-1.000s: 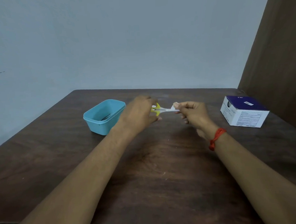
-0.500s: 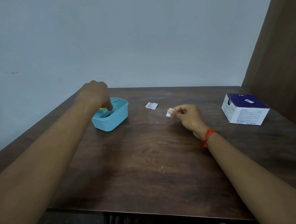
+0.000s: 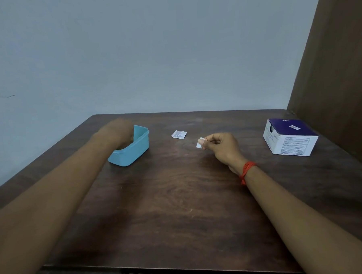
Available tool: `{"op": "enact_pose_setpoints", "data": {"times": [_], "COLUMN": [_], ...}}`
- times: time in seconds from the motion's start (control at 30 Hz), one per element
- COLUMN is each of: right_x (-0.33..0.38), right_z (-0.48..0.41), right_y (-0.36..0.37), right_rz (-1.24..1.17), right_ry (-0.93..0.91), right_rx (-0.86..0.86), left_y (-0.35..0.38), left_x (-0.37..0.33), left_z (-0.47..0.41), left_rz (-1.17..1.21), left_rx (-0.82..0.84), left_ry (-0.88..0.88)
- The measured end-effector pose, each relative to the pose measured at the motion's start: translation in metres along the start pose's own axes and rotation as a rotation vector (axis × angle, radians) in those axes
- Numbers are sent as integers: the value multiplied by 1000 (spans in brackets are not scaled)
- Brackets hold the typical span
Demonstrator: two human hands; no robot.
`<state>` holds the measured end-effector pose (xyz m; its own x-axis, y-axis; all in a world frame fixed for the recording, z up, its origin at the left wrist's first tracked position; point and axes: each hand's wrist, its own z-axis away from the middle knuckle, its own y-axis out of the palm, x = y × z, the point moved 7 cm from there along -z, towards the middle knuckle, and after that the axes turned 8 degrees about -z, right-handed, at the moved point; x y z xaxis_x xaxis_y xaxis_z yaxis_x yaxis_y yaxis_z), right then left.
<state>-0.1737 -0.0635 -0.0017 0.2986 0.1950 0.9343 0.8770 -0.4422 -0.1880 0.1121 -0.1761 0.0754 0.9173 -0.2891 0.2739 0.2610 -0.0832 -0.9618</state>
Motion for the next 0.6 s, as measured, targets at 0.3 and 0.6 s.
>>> {"op": "enact_pose_setpoints", "data": {"times": [0.3,0.6], "right_x": [3,2], "right_z": [0,1], "right_y": [-1,-2], "right_rz": [3,11], "right_ry": [1,0], "right_rx": [-9,-4], "left_y": [12,16], "left_x": [-2,-5], "left_z": [-7,-6], "left_rz": [72,148], "left_rx": [96,176], "left_ry": [117,109]}}
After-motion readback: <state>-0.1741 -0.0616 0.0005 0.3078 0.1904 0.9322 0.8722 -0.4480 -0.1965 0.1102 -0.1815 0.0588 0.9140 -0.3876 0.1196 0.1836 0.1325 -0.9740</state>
